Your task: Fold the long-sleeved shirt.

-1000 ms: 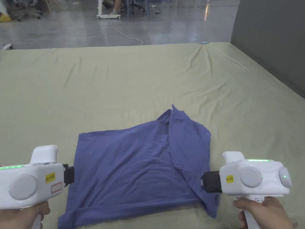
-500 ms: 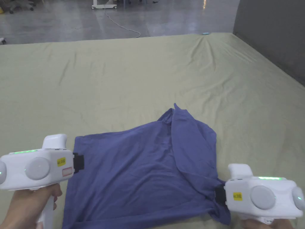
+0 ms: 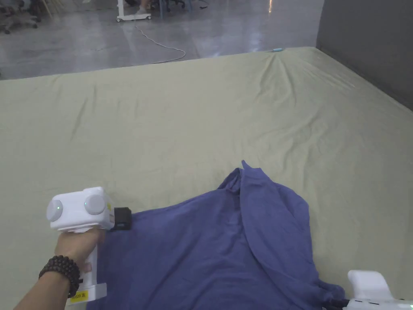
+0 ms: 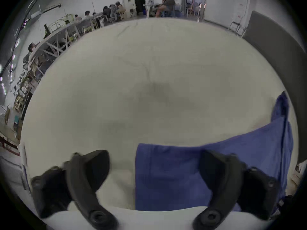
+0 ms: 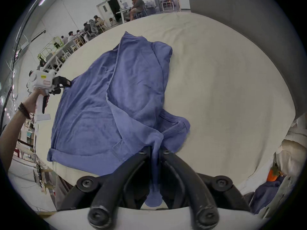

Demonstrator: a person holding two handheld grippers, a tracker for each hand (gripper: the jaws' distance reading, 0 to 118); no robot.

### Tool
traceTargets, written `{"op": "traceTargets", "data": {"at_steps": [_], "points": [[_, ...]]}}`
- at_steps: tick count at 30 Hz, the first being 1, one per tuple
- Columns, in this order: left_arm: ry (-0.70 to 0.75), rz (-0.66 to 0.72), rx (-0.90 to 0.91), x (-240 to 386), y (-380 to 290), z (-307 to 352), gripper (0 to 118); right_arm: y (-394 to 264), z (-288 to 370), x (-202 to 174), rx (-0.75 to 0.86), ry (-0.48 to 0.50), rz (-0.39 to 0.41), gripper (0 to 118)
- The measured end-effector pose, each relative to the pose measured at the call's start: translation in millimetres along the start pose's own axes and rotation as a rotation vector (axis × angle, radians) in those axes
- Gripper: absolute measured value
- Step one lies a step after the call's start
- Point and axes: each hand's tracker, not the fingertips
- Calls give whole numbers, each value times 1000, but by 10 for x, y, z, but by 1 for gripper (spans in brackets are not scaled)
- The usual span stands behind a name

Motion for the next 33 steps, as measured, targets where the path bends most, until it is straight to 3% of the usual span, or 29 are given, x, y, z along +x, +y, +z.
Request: {"op": "traceTargets", "data": {"at_steps": [2,3,4,5,7,13,22,29,33], "points": [[15,18,98,61,-120,76,94,20,-3,18,-5,3,-3,5],[10,-1,84,121,-156,134,69,37,-7,21,-7,6,-5,5],[20,-18,91,131,-148,245,30,55,-3,20,-7,10,-6,5],[35,-57,136,169,-182,361,0,95,7,24,-7,17,-5,5],[-6,-39,147,191,-181,496,0,225,46,41,4,30,-7,5],[-116,97,258,-155,276,1222,0,1062,543,46,247,100,-11,5],[-111,154,594,-624,1322,3198,0,3167,1762,-27,565,-6,89,5],[-74,164,824,-656,2082,4559,0,4816,2636,-308,679,-51,97,4],[-65,209,906,-634,2353,5039,0,5276,2971,-338,693,-20,-2,4]]}}
